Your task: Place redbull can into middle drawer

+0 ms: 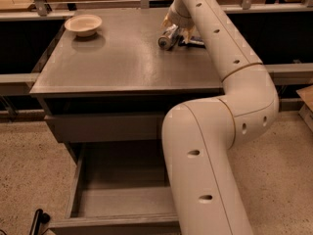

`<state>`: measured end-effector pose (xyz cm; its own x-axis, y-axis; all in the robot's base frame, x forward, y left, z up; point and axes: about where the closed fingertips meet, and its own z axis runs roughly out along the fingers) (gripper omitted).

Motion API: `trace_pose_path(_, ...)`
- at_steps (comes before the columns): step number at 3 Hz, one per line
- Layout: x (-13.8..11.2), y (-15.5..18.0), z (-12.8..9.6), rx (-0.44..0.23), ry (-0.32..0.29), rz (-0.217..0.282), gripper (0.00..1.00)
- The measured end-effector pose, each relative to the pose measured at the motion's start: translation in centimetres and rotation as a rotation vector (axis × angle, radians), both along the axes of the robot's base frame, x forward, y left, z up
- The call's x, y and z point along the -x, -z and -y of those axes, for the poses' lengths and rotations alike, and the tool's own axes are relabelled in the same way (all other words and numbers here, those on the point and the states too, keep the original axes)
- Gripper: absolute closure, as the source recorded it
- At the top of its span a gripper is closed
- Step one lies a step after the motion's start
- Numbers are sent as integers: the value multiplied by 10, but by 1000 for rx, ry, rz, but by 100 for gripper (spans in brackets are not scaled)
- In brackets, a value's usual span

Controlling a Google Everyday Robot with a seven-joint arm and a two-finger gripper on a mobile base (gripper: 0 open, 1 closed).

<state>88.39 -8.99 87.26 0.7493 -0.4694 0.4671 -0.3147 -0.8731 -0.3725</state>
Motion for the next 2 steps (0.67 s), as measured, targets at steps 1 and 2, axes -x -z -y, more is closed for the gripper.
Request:
trace_pose_path(1,-3,10,-8,6,-13,-13,37)
trace_pose_path(2,-3,14,-13,4,-24,-20,37)
